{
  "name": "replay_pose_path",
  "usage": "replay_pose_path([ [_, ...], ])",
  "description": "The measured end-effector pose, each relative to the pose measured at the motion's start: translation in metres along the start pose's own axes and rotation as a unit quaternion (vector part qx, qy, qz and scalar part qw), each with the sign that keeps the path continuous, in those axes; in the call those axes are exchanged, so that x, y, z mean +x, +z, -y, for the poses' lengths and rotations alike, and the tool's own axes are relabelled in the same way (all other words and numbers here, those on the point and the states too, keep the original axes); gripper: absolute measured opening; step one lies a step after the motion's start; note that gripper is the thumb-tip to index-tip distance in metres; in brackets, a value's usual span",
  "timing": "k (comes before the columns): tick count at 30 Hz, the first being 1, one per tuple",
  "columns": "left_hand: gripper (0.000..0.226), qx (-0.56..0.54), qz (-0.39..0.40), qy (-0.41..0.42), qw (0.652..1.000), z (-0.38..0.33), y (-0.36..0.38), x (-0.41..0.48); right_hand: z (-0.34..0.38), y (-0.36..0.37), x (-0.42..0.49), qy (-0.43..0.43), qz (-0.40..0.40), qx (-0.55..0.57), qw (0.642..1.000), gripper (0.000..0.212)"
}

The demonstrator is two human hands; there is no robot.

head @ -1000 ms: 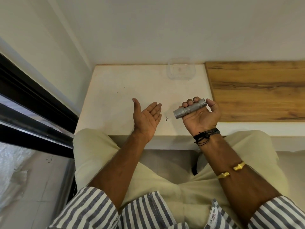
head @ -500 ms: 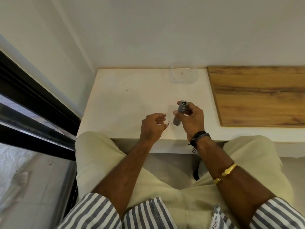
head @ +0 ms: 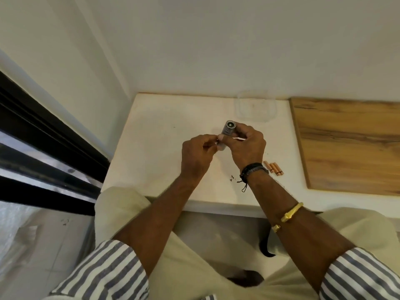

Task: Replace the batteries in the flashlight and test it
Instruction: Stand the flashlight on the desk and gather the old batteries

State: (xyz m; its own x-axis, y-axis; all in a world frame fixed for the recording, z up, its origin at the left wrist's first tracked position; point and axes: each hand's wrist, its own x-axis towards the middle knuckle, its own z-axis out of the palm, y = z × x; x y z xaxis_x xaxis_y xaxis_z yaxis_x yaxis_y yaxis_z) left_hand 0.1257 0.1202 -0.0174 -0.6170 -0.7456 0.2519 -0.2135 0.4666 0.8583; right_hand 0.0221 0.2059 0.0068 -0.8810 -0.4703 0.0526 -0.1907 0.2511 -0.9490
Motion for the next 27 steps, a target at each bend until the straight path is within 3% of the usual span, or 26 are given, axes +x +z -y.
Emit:
replay_pose_path([
  [16, 0.016, 0.014, -0.024, -0.038, 0.999, 0.044, 0.011, 0.158, 0.017, 0.073, 0.139, -0.061, 0.04, -0.054, 0.996, 0.04],
  [27, 0.012, 0.006, -0.03, -0.071, 0.997, 0.07, 0.03, 0.198, -0.006, 0.103, 0.18, -0.062, 0.033, -0.071, 0.995, 0.036],
])
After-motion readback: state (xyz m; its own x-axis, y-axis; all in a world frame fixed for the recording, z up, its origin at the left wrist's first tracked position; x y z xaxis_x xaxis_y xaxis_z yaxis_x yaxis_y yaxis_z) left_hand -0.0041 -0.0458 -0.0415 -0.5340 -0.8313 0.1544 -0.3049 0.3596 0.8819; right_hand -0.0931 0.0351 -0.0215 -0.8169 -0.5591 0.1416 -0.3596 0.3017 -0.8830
